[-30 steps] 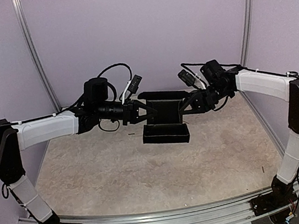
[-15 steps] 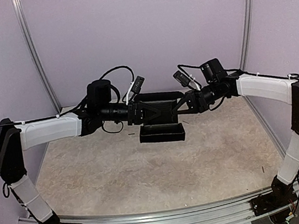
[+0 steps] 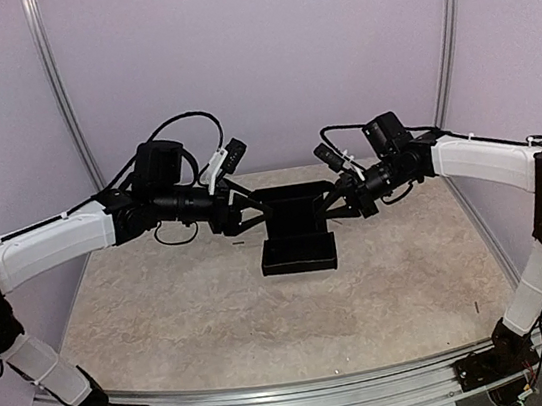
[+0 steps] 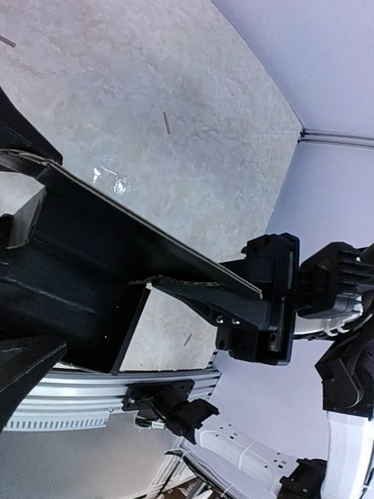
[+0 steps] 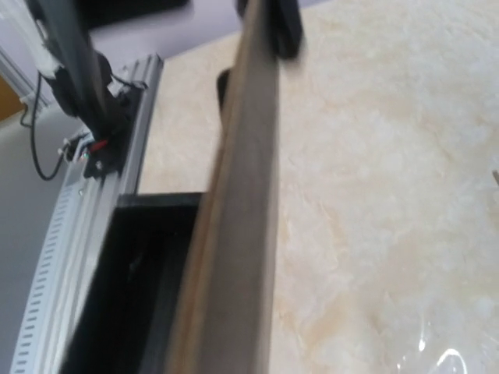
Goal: Fold the paper box
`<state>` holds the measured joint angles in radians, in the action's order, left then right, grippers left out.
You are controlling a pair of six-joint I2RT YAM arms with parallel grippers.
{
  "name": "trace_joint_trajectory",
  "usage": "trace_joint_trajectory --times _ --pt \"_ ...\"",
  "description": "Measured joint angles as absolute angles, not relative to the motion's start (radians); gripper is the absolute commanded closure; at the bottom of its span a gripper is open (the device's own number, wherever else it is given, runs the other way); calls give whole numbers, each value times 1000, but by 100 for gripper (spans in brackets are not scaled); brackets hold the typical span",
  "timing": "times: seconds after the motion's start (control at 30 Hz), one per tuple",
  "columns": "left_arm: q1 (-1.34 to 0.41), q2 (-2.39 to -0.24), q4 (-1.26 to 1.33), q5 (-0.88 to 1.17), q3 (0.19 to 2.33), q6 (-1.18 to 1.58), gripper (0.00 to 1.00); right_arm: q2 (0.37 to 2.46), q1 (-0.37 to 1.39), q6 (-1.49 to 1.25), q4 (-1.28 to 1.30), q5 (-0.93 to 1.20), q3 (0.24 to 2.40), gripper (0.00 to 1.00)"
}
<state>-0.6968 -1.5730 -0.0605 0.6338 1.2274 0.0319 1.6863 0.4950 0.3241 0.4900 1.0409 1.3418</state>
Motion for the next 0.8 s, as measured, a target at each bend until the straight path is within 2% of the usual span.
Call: trace_joint_trajectory --times 0.17,0.4,0.67,0.8 --pt "-703 -1552 -242 569 1301 -109 35 1676 500 386 509 1041 1341 100" --pt "-724 -1642 -395 504 1519 -279 51 1678 529 466 635 982 1342 100" --pt "-741 -1715 -513 531 1567 -360 51 1678 554 490 685 979 1344 100" --pt "-748 -1727 -556 553 1583 -382 58 1691 554 490 700 986 1344 100"
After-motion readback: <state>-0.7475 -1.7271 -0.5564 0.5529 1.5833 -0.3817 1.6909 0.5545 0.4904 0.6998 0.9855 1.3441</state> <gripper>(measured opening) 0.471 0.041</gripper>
